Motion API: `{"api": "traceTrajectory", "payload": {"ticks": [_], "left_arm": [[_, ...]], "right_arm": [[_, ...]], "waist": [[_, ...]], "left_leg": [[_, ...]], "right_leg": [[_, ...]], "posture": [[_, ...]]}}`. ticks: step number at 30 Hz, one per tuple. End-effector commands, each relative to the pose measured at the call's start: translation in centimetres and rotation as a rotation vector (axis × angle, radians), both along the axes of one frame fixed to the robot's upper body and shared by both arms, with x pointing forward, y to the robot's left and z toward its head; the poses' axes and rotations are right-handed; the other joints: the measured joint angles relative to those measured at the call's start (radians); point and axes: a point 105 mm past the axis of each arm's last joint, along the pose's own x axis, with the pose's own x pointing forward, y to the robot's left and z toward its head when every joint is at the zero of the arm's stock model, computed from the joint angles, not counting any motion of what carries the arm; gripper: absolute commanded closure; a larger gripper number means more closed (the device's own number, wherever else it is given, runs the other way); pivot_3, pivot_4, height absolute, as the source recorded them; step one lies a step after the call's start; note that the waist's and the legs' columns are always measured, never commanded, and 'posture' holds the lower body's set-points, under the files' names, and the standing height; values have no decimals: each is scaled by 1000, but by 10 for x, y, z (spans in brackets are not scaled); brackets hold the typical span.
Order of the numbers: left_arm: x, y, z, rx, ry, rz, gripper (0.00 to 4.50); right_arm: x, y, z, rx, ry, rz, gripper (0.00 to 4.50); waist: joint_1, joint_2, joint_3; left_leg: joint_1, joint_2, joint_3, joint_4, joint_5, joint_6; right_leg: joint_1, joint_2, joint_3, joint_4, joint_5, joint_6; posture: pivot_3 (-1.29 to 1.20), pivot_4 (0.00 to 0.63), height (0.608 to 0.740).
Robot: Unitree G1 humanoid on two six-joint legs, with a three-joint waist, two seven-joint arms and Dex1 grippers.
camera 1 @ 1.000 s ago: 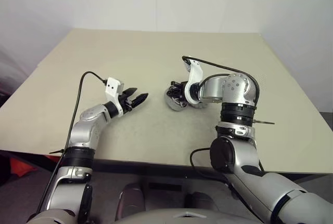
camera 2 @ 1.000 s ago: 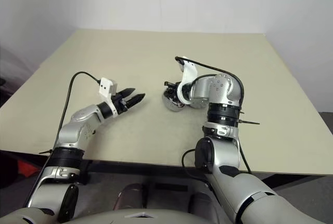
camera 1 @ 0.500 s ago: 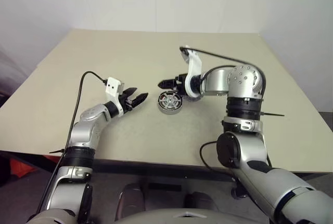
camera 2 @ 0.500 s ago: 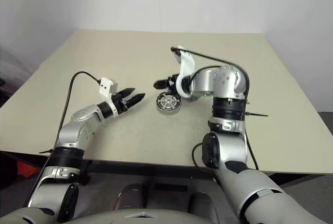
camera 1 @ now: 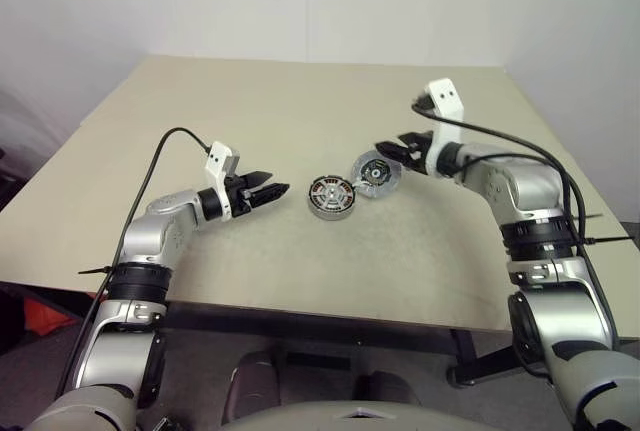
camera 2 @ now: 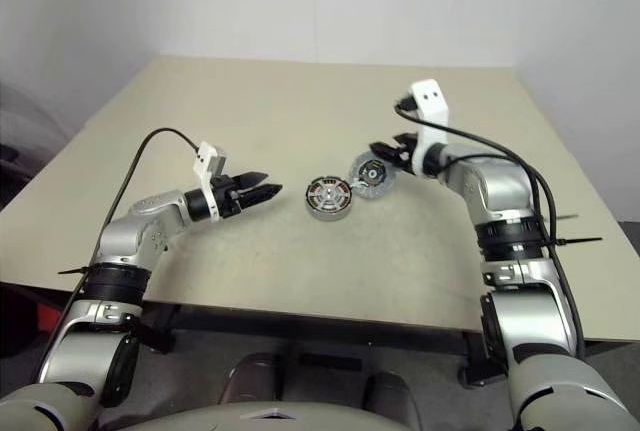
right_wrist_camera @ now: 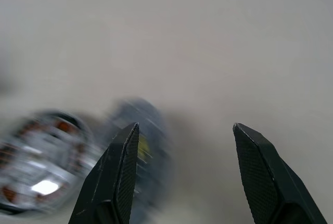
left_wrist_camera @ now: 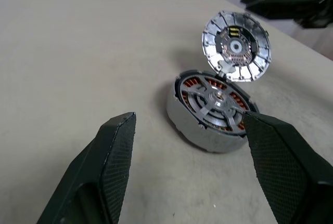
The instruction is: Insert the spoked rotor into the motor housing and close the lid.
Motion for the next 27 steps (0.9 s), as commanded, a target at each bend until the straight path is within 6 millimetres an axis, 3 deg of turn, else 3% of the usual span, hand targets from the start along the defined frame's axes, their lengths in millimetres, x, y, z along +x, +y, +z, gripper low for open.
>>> {"api": "traceTrajectory", "payload": {"ticks": [1, 6, 9, 14, 18, 24, 27], "left_arm": [[5, -1, 15, 10, -49, -32, 1033], [8, -8, 16, 16, -58, -46, 1033], [8, -10, 14, 20, -60, -51, 1033], [8, -11, 12, 15, -59, -48, 1033], [8, -10, 12, 13, -66, -35, 1033], [9, -5, 14, 16, -72, -20, 1033], [10, -3, 15, 20, -76, -9, 1033]], "right_arm": [[5, -21, 6, -36, -72, -80, 1812], [5, -27, 4, -13, -80, -121, 3500], [5, -22, 12, 47, -89, -108, 4465], [9, -27, 25, 63, -118, -132, 4465], [6, -35, 1, 26, -47, -159, 4465], [-13, -16, -40, 55, 99, -79, 4465], [-14, -6, -37, 97, 96, -59, 4465]], "waist": [[-1, 0, 0], [-4, 1, 0], [-11, 1, 0], [-19, 1, 0], [-20, 1, 0], [-20, 1, 0], [-20, 1, 0]], "left_leg": [[0, 0, 0, 0, 0, 0], [0, 0, 0, 4, -1, 2], [0, 0, 0, 5, -3, 5], [0, 0, 0, 6, -3, 6], [1, 1, 0, 6, -3, 6], [1, 1, 0, 6, -4, 7], [1, 1, 0, 6, -4, 7]], "right_leg": [[0, 0, 0, 0, 0, 0], [0, 0, 0, 2, 0, 0], [2, 0, 0, 2, 0, -1], [2, 0, 0, 3, 0, -1], [2, 0, 0, 3, 0, -1], [3, 0, 0, 2, 0, -1], [3, 0, 0, 2, 0, -1]], "posture": [[0, 0, 740], [0, 0, 740], [0, 0, 740], [0, 0, 740], [0, 0, 740], [0, 0, 740], [0, 0, 740]]}}
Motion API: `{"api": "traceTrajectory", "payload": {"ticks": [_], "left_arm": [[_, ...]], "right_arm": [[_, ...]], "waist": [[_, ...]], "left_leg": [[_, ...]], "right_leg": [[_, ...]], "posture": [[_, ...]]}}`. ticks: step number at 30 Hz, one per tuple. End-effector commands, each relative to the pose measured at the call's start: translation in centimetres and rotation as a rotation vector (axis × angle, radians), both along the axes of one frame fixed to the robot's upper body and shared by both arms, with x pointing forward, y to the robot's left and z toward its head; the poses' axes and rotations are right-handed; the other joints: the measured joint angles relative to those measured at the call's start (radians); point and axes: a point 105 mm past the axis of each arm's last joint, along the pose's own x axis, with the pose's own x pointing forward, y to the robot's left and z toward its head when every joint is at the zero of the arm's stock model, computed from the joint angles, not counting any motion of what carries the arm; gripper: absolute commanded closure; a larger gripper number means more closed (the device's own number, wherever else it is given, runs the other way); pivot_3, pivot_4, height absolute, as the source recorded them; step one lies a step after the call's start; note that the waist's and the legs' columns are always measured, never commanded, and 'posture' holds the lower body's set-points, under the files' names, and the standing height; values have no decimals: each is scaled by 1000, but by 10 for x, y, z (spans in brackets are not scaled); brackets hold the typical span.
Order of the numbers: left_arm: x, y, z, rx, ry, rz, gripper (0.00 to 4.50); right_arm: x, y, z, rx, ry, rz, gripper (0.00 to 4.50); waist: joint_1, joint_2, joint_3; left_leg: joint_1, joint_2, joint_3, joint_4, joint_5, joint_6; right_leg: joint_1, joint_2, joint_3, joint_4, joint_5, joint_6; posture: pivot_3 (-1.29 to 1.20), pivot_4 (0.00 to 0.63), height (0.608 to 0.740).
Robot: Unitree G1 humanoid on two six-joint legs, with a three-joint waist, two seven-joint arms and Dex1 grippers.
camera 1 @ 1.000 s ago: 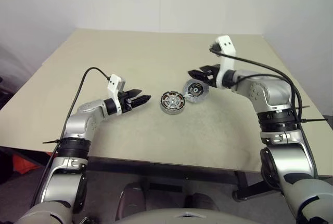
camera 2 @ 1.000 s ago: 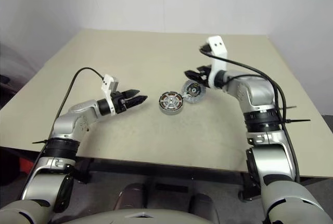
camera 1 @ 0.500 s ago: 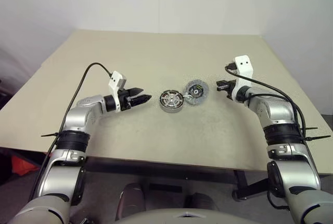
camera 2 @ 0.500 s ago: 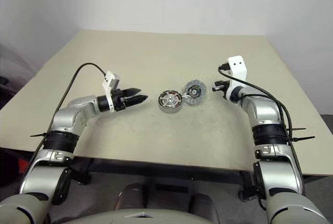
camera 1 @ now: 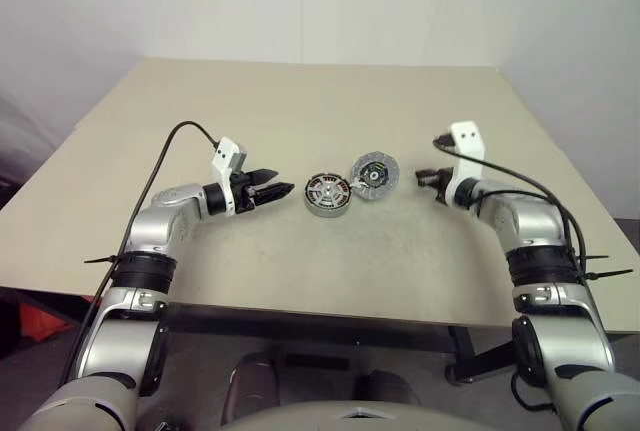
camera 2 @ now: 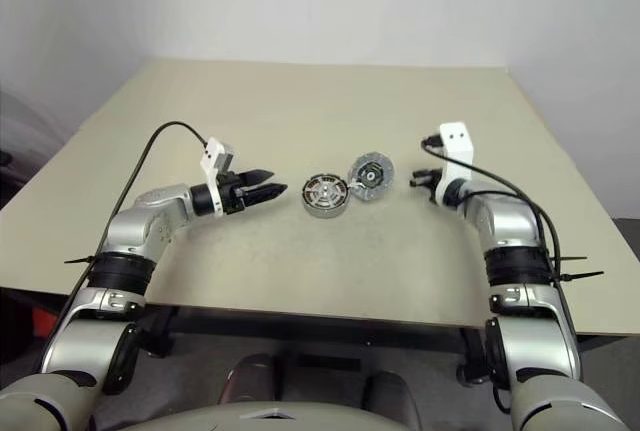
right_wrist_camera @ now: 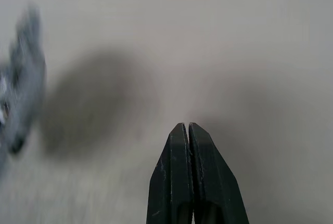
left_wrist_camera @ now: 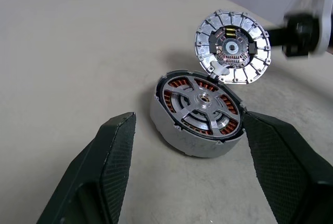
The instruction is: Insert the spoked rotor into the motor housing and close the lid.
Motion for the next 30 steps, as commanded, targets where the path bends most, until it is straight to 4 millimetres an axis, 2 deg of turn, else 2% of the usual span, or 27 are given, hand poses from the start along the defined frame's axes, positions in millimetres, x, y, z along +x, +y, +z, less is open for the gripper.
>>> {"api": "traceTrajectory", "payload": {"ticks": [1, 7, 11, 15, 19, 23, 30], "left_arm": [[5, 8, 14, -3, -59, 29, 1033], [7, 10, 13, 1, -61, 47, 1033], [7, 11, 12, -5, -60, 61, 1033], [17, 26, 21, -11, -88, 130, 1033], [25, 37, 31, -11, -119, 177, 1033], [32, 44, 40, -17, -147, 212, 1033], [35, 41, 43, -17, -165, 216, 1033]], "right_arm": [[8, 17, 32, 56, -96, 44, 4465], [9, 44, 68, 141, -177, 112, 4465], [0, 71, 99, 199, -224, 212, 4465], [-21, 97, 108, 212, -218, 377, 4465], [-27, 111, 104, 211, -202, 423, 4465], [-24, 123, 88, 213, -166, 418, 4465], [-13, 142, 55, 226, -82, 383, 4465]], "waist": [[-2, 0, 0], [-2, 0, 0], [-2, 0, 0], [-1, 0, 0], [-1, 0, 0], [-1, 0, 0], [-2, 0, 0]], "left_leg": [[0, 0, 0, 0, 0, 0], [2, 0, 0, 0, -1, 2], [1, 0, 0, 0, -1, 2], [2, 0, 0, -1, -1, 2], [2, 1, 0, -1, -1, 2], [2, 1, 0, -1, -1, 2], [2, 1, 0, -2, 0, -1]], "right_leg": [[0, 0, 0, 0, 0, 0], [0, 0, 0, 1, 0, 0], [0, 0, 0, 0, 0, 0], [0, 0, 0, 0, 0, 0], [0, 1, 0, 0, 0, 0], [0, 1, 0, 0, 0, 0], [0, 0, 0, 0, 0, 0]], "posture": [[0, 0, 740], [0, 0, 740], [0, 0, 740], [0, 0, 740], [0, 0, 740], [0, 0, 740], [0, 0, 740]]}}
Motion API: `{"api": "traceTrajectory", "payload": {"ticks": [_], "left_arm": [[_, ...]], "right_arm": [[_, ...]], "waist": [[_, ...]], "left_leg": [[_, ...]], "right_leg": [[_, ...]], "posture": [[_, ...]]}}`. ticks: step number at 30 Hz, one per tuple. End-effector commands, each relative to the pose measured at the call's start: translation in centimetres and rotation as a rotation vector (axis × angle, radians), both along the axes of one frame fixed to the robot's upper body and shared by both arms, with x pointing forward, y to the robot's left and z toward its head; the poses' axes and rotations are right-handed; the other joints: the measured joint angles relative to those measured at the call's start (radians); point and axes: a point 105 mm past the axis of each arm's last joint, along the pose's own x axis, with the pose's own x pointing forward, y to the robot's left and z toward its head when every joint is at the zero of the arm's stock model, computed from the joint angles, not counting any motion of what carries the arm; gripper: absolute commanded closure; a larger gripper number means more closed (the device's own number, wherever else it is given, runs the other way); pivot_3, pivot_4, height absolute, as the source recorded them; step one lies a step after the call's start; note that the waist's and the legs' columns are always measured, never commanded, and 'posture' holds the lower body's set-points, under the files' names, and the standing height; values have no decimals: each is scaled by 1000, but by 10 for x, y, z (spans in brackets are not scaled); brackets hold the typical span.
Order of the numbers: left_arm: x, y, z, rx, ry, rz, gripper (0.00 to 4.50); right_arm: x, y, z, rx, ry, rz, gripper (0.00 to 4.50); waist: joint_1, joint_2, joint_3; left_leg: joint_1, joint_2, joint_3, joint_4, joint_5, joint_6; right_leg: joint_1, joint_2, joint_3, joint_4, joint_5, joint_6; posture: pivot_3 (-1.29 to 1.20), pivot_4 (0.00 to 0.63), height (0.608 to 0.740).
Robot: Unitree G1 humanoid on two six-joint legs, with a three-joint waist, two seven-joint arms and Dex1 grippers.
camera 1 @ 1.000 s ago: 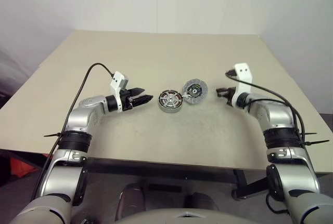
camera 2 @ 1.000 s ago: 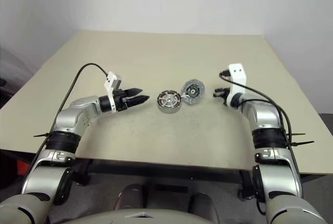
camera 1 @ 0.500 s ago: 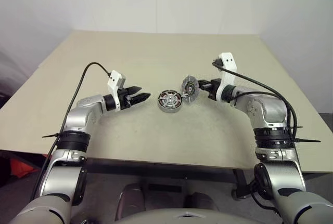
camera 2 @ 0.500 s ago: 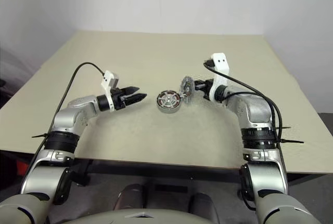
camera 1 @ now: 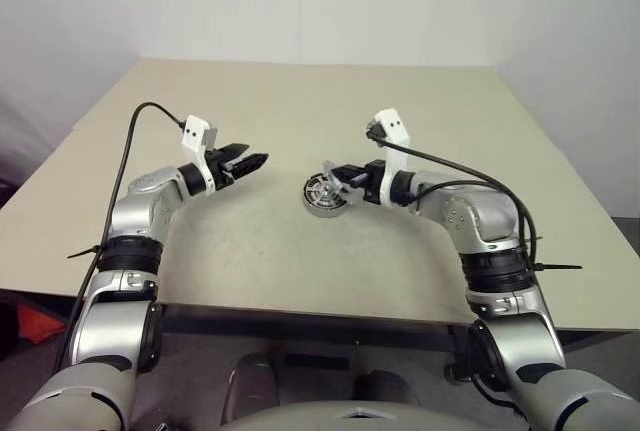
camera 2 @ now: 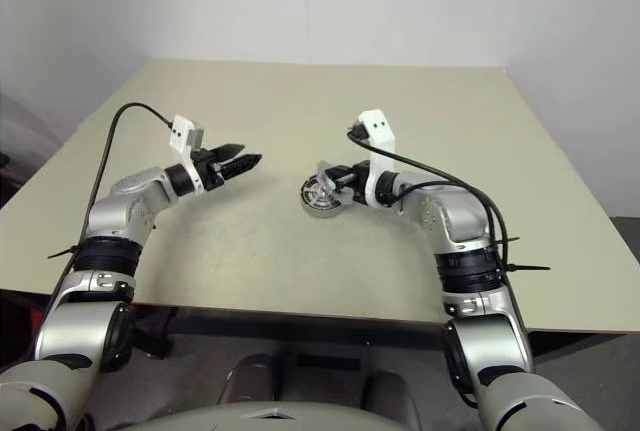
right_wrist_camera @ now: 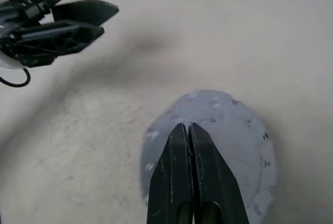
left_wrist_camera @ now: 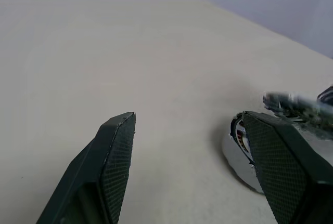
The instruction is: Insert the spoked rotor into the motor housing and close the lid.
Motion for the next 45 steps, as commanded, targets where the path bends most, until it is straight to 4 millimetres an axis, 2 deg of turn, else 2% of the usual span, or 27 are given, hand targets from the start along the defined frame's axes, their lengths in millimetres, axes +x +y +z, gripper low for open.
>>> {"api": "traceTrajectory", "payload": {"ticks": [1, 6, 10, 13, 16, 19, 22, 26, 36, 37, 45], "left_arm": [[5, -1, 20, 6, -75, 2, 1033], [8, -5, 25, 1, -91, 3, 1033], [12, -14, 28, -12, -100, -1, 1033], [14, -20, 29, -24, -105, -8, 1033], [14, -27, 27, -32, -102, -24, 1033], [12, -33, 23, -37, -87, -48, 1033], [10, -35, 17, -28, -74, -59, 1033], [8, -39, 9, -18, -53, -74, 1033], [7, -36, 10, -15, -54, -71, 1033], [7, -35, 10, -14, -54, -71, 1033], [7, -33, 11, -9, -57, -62, 1033]], "right_arm": [[9, 6, -5, -15, -11, -17, 4465], [16, 11, -21, -16, 19, -40, 4465], [13, 13, -36, -51, 20, -21, 4465], [10, 13, -40, -65, -14, 7, 4465], [10, 12, -20, 2, -106, 28, 4465], [11, 8, 10, 96, -221, 55, 4465], [10, 2, 20, 71, -317, 81, 4465], [6, -4, 22, 42, -363, 127, 3640], [0, -1, 3, 28, -339, 175, 175], [1, 0, 0, 13, -341, 172, 55], [11, -1, -26, -85, -321, 144, 55]], "waist": [[0, 0, 0], [1, 0, 0], [1, 0, 0], [0, -1, 0], [0, -1, 0], [1, -1, 0], [1, -1, 0], [0, -1, 0], [0, -1, 0], [0, -1, 0], [0, -1, 0]], "left_leg": [[0, 0, 0, 0, 0, 0], [-1, 0, 0, 0, 0, 0], [0, -1, 0, 0, 0, 0], [0, 0, 0, 0, 0, 0], [0, 0, 0, 0, 0, 0], [0, 0, 0, 0, 0, 0], [-1, 0, 0, 0, 0, 1], [-1, 0, 0, 0, -1, 1], [-1, 0, 0, 0, -2, 4], [-1, 0, 0, 0, -2, 4], [-1, 0, 0, 0, -2, 4]], "right_leg": [[0, 0, 0, 0, 0, 0], [-1, 0, 0, 0, 0, 0], [0, -1, 0, 0, 0, 0], [1, -1, 0, 0, 0, 0], [1, 0, 0, 0, 0, 0], [0, 0, 0, 0, 0, 0], [0, 0, 0, 0, 0, 0], [0, 0, 0, 0, 0, 0], [0, 0, 0, -1, 0, 0], [0, 0, 0, -1, 0, 0], [0, 0, 0, -1, 0, 0]], "posture": [[0, 0, 740], [0, 0, 740], [0, 0, 740], [0, 0, 740], [0, 0, 740], [0, 0, 740], [0, 0, 740], [0, 0, 740], [0, 0, 740], [0, 0, 740], [0, 0, 740]]}}
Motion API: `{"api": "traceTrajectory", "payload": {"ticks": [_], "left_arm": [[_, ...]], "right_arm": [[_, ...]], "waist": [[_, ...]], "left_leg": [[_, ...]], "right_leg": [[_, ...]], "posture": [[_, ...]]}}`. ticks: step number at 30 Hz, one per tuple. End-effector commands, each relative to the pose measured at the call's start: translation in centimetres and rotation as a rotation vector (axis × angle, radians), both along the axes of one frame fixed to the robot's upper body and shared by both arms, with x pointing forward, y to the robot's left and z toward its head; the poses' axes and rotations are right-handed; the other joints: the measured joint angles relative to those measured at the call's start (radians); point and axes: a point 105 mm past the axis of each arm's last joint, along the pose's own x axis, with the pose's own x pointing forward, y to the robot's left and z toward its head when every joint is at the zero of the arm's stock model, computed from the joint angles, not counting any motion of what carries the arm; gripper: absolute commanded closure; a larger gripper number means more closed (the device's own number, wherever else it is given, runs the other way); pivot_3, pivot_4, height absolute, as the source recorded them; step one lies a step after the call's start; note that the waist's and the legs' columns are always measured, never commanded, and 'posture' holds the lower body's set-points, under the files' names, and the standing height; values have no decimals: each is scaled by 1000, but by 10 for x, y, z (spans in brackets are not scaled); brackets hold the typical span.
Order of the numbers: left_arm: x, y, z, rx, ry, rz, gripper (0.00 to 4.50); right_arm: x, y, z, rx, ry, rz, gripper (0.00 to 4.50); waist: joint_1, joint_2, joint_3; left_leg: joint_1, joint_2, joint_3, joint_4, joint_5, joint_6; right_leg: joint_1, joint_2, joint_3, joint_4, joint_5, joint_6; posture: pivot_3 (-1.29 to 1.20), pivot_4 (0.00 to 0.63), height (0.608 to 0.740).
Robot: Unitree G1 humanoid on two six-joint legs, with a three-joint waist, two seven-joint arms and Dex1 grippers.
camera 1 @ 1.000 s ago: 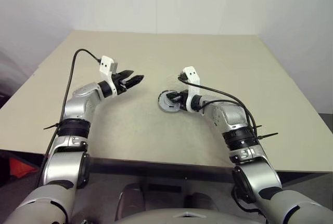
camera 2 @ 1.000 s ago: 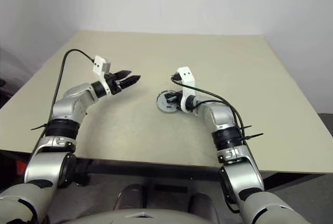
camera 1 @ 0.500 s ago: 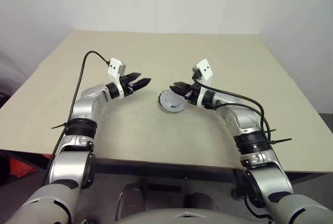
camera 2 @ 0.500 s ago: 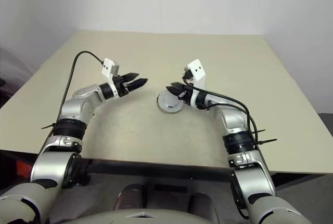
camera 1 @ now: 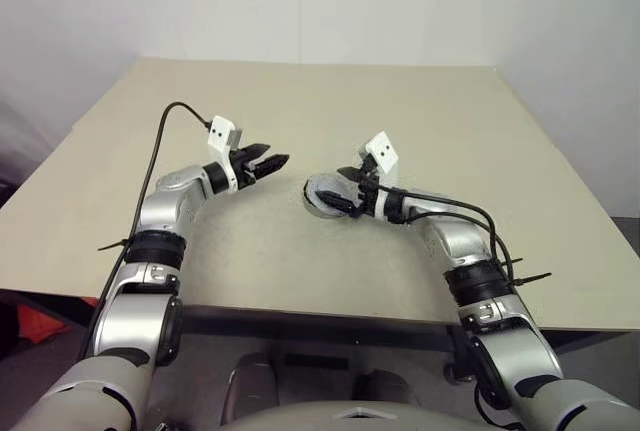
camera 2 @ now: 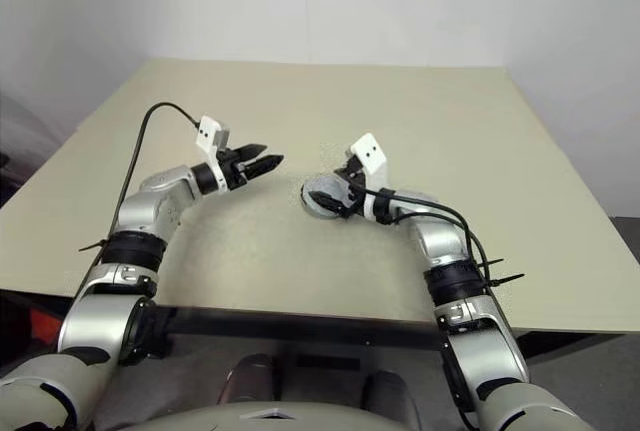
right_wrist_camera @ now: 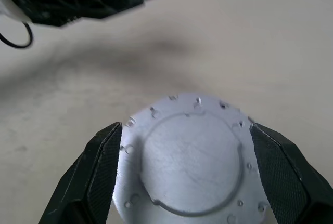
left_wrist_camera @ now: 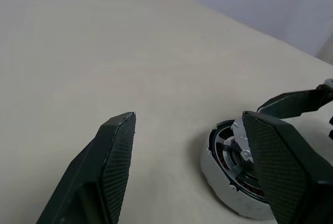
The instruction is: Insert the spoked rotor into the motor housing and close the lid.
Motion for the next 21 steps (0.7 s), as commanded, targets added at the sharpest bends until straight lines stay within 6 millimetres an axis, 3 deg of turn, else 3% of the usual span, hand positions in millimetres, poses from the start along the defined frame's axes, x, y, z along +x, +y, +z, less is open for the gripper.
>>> {"api": "traceTrajectory", "payload": {"ticks": [1, 8, 14, 21], "left_arm": [[1, 2, 15, 2, -54, -1, 1033], [1, 6, 15, 5, -55, 12, 1033], [2, 14, 16, 4, -56, 38, 1033], [0, 21, 11, 0, -40, 56, 1033]], "right_arm": [[8, 3, 8, -6, -58, -4, 55], [12, 1, 1, -6, -55, -25, 55], [16, 1, 6, 11, -80, -37, 1451], [20, 3, 14, 17, -89, -38, 1445]], "waist": [[0, 0, 0], [-1, 0, 0], [-2, 0, 0], [-2, 0, 0]], "left_leg": [[0, 0, 0, 0, 0, 0], [0, 0, 0, 0, 0, 0], [0, 0, 0, 0, 0, 0], [1, 0, 0, 0, 0, 0]], "right_leg": [[0, 0, 0, 0, 0, 0], [0, 0, 0, 0, 0, 0], [0, 0, 0, 0, 0, 0], [0, 0, 0, 0, 0, 0]], "posture": [[0, 0, 740], [0, 0, 740], [0, 0, 740], [0, 0, 740]]}}
